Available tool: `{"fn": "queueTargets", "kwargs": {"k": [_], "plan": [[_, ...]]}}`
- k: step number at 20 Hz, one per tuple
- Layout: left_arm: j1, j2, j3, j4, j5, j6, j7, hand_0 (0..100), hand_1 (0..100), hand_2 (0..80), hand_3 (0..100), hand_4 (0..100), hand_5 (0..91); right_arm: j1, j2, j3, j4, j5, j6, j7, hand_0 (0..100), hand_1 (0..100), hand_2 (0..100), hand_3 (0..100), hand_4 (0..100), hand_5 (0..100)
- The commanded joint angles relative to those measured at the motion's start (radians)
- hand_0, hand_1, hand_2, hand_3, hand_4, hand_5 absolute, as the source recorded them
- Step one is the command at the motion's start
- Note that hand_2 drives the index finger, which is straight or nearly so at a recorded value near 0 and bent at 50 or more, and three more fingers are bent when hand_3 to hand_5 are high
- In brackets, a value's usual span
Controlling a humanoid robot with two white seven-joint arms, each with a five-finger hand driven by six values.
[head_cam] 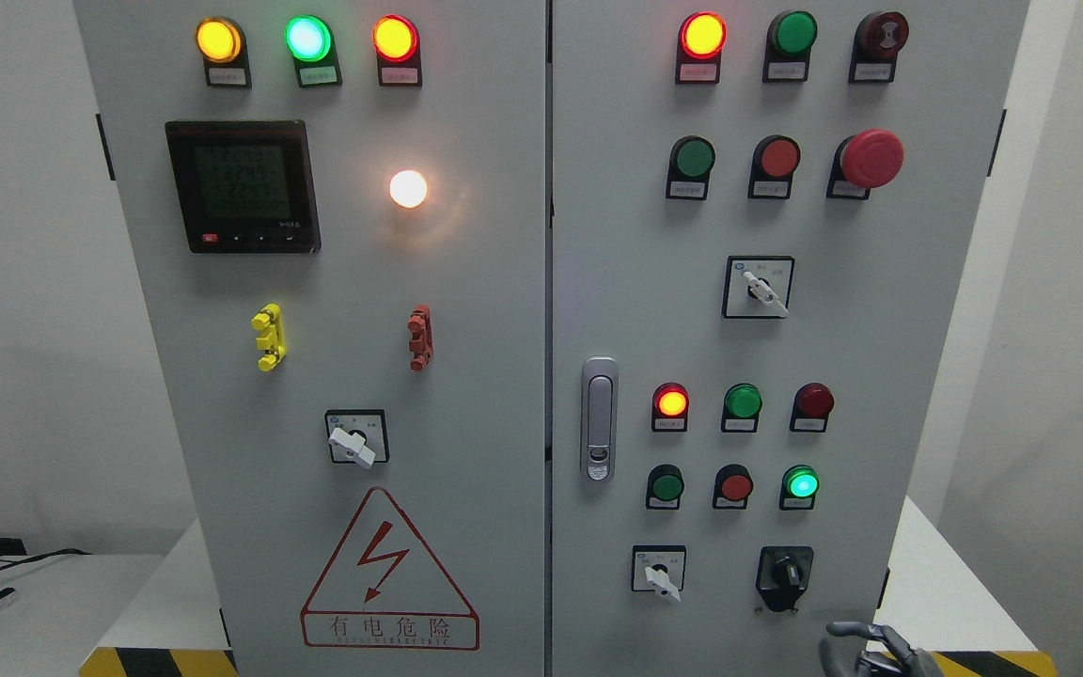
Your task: Trip black knob to open circuit
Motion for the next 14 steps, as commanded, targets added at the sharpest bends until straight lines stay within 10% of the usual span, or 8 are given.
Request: {"fn": "queueTargets", "kwargs": {"k": [1,5,9,14], "plan": [[0.0,0.0,0.0,0.0,-0.031,0.001,-0.001,12,39,0.0,0,0,0.0,0.082,-0.004,-0.086,-0.074,-0.021,-0.007,0.029,51,53,44,100,99,90],[0.0,0.0,0.0,0.0,-0.031,0.001,-0.001,12,39,0.0,0,0,0.0,0.208,-0.021,-0.114,-0.156,-0.153,-0.019,0.056,29,15,42,77,72,73],[0.0,0.0,0.0,0.0,-0.031,0.001,-0.001,12,39,0.0,0,0,0.0,0.384,-0.033,-0.121,-0.235,-0.208,-0.099,0.073,1,0,34,56,49,45],[0.0,0.0,0.0,0.0,-0.031,0.001,-0.001,12,39,0.0,0,0,0.0,0.504,-0.047,-0.164,-0.3,-0.271,-0.128,0.133,0,0,22,34,28,27]]}}
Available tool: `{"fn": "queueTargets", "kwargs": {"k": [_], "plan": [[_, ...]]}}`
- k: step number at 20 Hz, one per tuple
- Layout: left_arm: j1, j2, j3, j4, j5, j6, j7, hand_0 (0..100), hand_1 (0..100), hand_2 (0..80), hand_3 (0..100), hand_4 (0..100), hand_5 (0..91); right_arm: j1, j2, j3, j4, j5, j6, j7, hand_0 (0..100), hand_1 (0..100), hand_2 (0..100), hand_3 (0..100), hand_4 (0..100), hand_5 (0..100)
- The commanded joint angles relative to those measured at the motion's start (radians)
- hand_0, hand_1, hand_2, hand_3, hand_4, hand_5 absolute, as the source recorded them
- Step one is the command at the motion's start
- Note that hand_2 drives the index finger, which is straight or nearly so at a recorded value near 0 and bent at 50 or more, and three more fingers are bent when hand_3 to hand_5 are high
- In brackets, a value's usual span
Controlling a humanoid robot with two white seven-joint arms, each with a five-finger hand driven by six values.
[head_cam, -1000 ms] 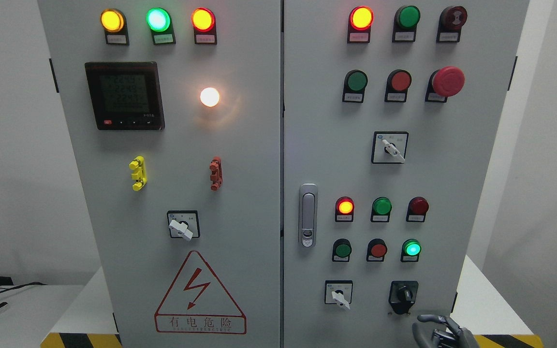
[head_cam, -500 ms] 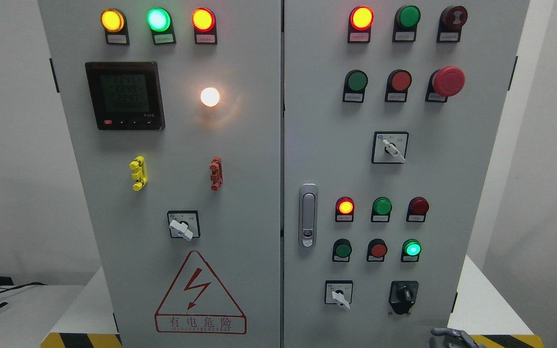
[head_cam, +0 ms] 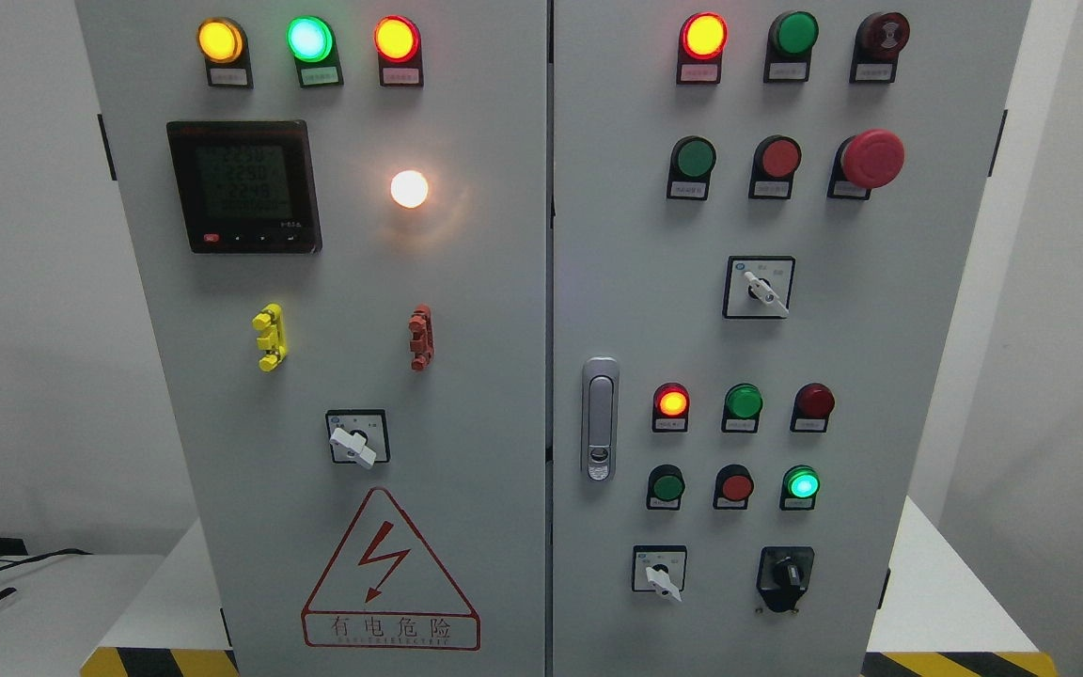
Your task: Trip black knob to open circuit
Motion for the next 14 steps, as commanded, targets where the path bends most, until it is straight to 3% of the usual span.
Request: {"fn": "queueTargets", "kwargs": {"k": [1,14], "plan": [[0.0,0.0,0.0,0.0,-0.031,0.001,-0.001,12,39,0.0,0,0,0.0,0.148,-0.024,-0.083,-0.147,-0.081,-0.014,0.026,0,0,21,33,27,27],[0.0,-0.001,0.0,0.0,-0.031,0.001,-0.001,12,39,0.0,0,0,0.0,0.142,-0.018,-0.071,-0.163,-0.1,-0.012,0.015,0,0,17,26,23,23]]}}
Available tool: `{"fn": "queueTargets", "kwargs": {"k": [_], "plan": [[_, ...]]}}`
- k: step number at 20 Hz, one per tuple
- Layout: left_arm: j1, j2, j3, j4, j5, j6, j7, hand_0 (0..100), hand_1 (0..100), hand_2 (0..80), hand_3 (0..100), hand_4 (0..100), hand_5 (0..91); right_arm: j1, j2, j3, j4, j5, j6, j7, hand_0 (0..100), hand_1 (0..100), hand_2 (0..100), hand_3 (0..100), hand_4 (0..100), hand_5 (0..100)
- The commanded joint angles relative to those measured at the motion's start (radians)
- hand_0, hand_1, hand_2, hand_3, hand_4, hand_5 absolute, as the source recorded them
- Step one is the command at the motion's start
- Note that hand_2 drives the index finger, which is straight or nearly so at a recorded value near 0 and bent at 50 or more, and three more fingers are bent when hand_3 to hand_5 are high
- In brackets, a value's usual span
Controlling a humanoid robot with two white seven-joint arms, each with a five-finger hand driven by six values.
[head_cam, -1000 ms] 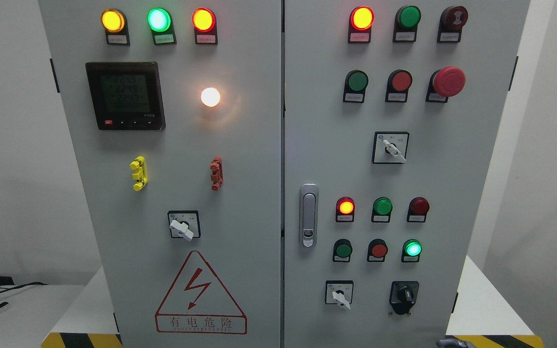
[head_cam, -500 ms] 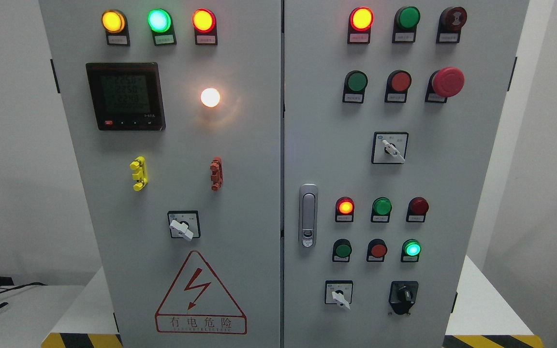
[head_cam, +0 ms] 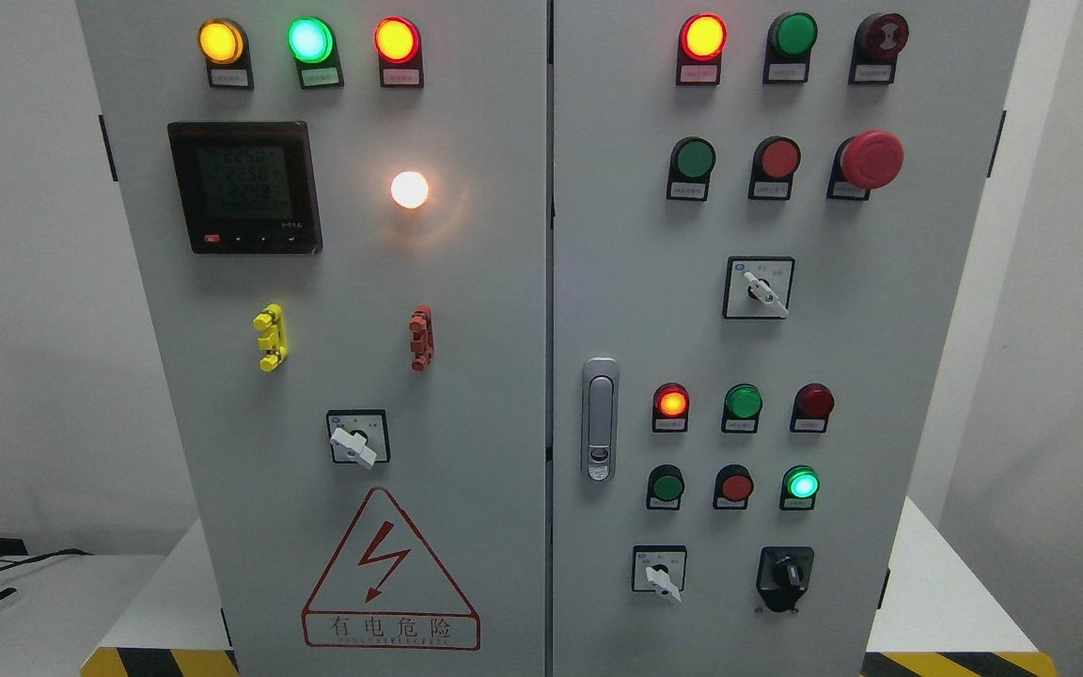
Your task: Trip black knob to open circuit
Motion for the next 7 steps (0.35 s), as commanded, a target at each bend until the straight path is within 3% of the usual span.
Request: {"fn": "queueTargets", "kwargs": {"k": [1,7], "plan": [[0.0,-0.001,0.0,0.0,-0.031,0.001,-0.001,12,39,0.0,0,0,0.0,0.009,-0.003,-0.016,-0.047,-0.009,0.001,-0.007,0,0,16,26,23,22],[0.0,-0.001,0.0,0.0,-0.031,0.001,-0.001,12,39,0.0,0,0,0.0,0.004,-0.005,-0.014,-0.047,-0.009,0.003,-0.007,0,0,16,25,23,22]]}}
